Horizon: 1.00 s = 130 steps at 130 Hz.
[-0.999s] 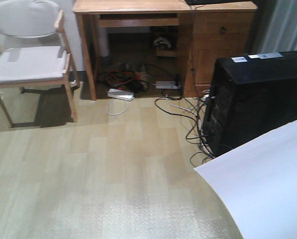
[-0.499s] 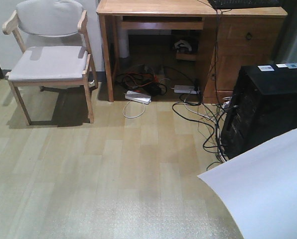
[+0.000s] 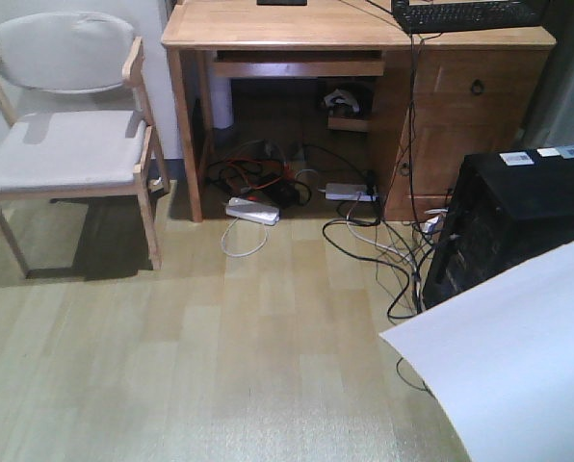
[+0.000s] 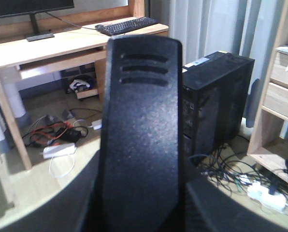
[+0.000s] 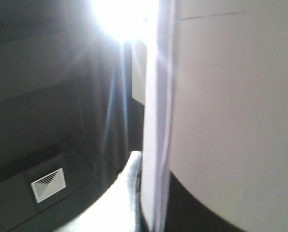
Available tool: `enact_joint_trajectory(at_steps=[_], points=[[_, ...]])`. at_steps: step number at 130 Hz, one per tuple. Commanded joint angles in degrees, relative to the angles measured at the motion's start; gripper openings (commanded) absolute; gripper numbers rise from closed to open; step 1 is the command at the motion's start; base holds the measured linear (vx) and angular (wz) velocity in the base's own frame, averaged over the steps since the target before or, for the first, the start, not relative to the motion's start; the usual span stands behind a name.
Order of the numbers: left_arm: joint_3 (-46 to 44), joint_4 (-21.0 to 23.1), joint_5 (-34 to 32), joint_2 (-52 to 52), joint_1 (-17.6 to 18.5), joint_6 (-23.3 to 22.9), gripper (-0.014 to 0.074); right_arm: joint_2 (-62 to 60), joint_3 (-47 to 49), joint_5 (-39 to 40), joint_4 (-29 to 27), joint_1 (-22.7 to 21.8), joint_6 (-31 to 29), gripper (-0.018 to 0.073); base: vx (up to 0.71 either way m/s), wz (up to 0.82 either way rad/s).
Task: Grab stapler and paper to desk for stapling
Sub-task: 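Drive the base to the wooden desk holding stapler and paper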
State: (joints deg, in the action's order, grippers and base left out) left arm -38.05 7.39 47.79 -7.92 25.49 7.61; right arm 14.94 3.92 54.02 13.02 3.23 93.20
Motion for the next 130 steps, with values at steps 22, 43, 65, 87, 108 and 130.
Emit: enact_joint_trajectory(at_steps=[22, 43, 65, 87, 108, 130], points=[[-1.7, 0.8, -6.6, -0.9, 0.2, 0.0, -0.0006, 0.5, 1.6, 2.5, 0.0, -0.4, -0.5, -0.0007, 0.43, -0.10], [-1.7, 0.8, -6.6, -0.9, 0.2, 0.0, -0.0006, 0.5, 1.6, 2.5, 0.0, -0.4, -0.5, -0.0007, 0.48, 0.00], [-1.7, 0.8, -6.6, -0.9, 0.2, 0.0, -0.0006, 0.5, 1.6, 2.5, 0.0, -0.4, -0.5, -0.0007, 0.51, 0.04], [-1.7, 0.8, -6.6, -0.9, 0.2, 0.0, -0.0006, 0.5, 1.6, 2.6, 0.0, -0.4, -0.5, -0.0007, 0.52, 0.03], [-1.7, 0.8, -6.6, -0.9, 0.2, 0.0, -0.0006, 0.5, 1.6, 2.5, 0.0, -0.4, -0.5, -0.0007, 0.52, 0.03], [-1.7, 0.8, -6.6, -0.9, 0.2, 0.0, -0.0006, 0.5, 1.6, 2.5, 0.0, -0.4, -0.5, -0.0007, 0.52, 0.02]])
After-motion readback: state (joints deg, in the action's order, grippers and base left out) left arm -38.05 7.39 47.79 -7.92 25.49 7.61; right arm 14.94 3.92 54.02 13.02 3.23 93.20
